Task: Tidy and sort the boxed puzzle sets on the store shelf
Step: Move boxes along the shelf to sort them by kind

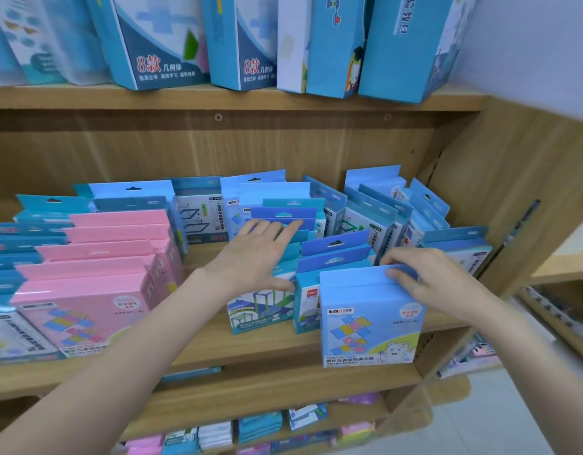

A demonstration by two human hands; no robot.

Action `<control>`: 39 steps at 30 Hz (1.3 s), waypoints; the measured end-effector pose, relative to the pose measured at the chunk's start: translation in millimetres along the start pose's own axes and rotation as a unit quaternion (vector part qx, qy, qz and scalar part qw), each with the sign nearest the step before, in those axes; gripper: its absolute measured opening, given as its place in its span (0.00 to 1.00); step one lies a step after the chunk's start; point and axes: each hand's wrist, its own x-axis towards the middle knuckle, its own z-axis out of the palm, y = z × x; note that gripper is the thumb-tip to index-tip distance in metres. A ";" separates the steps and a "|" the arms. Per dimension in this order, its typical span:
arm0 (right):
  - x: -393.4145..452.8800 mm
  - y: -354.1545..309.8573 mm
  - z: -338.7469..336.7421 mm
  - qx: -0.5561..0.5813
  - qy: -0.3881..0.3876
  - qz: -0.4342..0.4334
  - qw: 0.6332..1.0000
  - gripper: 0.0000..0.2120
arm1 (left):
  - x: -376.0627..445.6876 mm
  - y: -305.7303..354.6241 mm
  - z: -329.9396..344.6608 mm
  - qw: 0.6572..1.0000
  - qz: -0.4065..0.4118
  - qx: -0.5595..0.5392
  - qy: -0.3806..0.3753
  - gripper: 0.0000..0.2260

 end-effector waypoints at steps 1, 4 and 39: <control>-0.2 -2.1 2.1 0.002 0.000 -0.006 1.000 0.06 | -3.5 -2.4 0.1 1.000 0.004 0.007 0.012 0.47; 1.4 -9.1 8.5 0.018 0.007 -0.020 1.000 0.05 | -18.9 -14.7 -2.2 0.999 0.010 -0.003 0.033 0.46; 62.0 -78.6 92.4 -0.155 0.227 -0.201 0.940 0.18 | -141.9 -71.9 -16.5 0.990 -0.074 -0.060 0.107 0.25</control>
